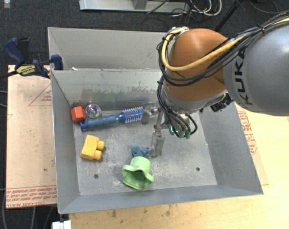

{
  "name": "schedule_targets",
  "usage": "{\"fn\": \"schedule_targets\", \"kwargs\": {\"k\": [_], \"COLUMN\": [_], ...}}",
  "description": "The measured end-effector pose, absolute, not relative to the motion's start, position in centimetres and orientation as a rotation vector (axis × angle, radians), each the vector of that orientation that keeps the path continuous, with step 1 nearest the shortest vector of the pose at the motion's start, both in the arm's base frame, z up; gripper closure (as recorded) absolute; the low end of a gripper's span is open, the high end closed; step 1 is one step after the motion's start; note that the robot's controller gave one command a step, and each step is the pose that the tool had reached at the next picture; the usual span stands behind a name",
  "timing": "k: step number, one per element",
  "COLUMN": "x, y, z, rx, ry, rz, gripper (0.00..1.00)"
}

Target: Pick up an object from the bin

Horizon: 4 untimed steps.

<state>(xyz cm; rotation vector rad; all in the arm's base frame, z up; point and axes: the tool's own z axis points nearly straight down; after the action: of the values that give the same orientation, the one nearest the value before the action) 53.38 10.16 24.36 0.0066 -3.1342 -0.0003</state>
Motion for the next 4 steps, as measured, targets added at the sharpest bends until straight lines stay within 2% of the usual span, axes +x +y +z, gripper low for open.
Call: {"fn": "schedule_targets", "kwargs": {"k": [1,2,3,4], "x": [50.4,50.2,49.1,49.1], "y": [11.4,11.0,10.3,10.3], "z": [8.7,11.7,7.1,7.3], "rx": [0.503,0.562,0.752,0.751], "ry": [-3.094,-3.094,-3.064,-3.063], "rz": [-0.001,-0.001,-0.001,-0.002], "gripper": [0.0,0.0,0.0,1.0]}}
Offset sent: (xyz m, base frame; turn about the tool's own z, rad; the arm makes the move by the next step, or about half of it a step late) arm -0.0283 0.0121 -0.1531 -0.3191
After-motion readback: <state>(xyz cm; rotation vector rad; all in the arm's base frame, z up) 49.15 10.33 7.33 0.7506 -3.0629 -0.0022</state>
